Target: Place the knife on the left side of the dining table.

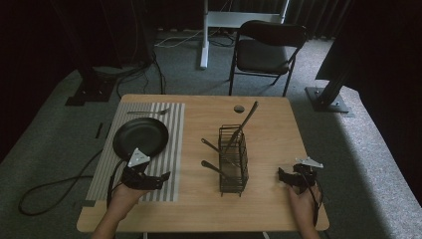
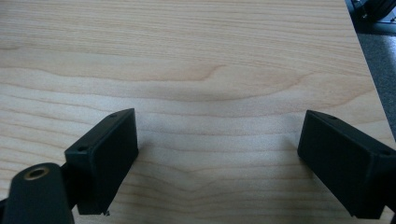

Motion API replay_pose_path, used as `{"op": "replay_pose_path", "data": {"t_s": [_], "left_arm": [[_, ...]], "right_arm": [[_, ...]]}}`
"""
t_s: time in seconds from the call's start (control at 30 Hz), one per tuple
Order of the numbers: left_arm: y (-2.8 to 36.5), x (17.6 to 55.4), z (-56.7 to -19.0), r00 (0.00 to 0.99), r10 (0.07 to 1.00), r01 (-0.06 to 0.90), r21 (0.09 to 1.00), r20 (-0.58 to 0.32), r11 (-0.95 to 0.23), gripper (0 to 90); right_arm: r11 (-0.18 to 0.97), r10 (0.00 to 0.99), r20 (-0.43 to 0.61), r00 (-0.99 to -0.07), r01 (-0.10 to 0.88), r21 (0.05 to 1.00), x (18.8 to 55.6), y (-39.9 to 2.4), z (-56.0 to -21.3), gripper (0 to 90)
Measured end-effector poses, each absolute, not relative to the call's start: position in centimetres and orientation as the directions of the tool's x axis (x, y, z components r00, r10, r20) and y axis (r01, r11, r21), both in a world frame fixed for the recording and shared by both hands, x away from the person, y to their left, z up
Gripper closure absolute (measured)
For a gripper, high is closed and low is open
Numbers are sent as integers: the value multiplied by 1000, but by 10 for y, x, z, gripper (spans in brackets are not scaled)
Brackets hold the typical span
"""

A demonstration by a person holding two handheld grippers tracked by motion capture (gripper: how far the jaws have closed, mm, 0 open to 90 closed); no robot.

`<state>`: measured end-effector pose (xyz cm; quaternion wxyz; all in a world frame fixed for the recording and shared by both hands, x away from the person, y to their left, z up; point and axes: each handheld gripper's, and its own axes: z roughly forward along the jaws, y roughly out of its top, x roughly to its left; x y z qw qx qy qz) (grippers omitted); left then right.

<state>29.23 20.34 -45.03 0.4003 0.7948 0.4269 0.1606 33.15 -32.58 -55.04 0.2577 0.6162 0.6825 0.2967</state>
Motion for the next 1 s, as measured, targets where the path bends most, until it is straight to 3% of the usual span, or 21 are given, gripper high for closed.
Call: {"op": "replay_pose_path", "data": {"t_s": [1.0], "left_arm": [[149, 321, -391, 714, 694, 442, 825, -87, -351, 70]], "right_arm": [[65, 994, 14, -108, 687, 724, 332, -326, -551, 115]]}}
